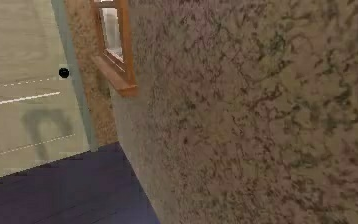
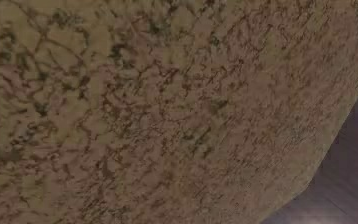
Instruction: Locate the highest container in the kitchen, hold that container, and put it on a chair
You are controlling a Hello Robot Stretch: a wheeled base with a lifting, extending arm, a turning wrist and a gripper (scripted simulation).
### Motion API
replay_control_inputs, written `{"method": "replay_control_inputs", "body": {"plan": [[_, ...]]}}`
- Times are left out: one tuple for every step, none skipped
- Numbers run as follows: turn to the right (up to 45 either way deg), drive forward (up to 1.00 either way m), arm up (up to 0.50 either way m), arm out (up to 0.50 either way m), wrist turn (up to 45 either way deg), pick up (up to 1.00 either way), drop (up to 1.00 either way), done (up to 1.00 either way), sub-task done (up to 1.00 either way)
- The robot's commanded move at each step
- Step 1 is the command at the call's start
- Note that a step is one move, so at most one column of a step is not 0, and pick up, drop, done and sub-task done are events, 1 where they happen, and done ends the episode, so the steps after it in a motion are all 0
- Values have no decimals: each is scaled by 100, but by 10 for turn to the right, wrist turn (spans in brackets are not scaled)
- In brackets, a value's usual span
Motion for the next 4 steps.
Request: {"method": "replay_control_inputs", "body": {"plan": [[-450, 0, 0, 0, 0, 0, 0, 0, 0], [-450, 0, 0, 0, 0, 0, 0, 0, 0], [-300, 0, 0, 0, 0, 0, 0, 0, 0], [0, 15, 0, 0, 0, 0, 0, 0, 0]]}}
